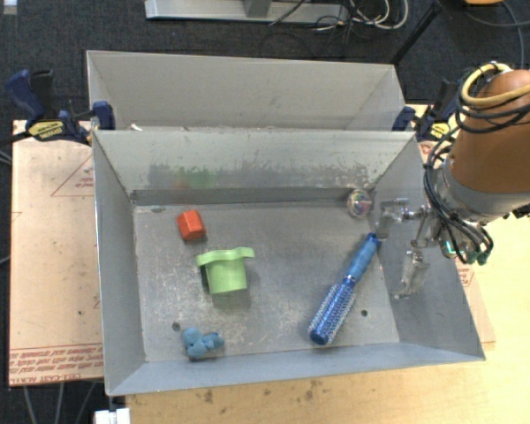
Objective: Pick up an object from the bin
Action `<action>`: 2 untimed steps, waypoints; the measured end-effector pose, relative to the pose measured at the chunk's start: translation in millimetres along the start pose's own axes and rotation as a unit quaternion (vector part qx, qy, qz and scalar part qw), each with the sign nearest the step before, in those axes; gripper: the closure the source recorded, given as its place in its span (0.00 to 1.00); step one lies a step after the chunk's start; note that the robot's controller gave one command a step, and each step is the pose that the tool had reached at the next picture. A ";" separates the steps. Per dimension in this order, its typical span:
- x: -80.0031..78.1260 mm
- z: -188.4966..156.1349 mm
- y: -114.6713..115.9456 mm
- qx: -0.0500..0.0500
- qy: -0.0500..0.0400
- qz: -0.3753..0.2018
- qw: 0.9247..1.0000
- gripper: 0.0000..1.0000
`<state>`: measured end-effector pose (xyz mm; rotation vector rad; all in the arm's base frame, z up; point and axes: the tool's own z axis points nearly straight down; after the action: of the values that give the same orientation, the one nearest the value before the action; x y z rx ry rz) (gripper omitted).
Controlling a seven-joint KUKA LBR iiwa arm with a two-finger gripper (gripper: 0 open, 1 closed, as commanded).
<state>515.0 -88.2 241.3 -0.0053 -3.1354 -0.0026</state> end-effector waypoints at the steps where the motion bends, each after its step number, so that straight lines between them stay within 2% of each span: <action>1: 23.9 94.9 30.9 -0.001 0.000 -0.077 0.997 0.00; 2: -26.5 172.7 39.8 0.001 -0.003 -0.220 0.975 0.00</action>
Offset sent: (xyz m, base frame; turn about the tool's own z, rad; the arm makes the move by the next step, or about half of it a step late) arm -0.0229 0.0293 -0.0907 -0.1551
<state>540.6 -48.2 68.5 0.6864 -3.0652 -0.0030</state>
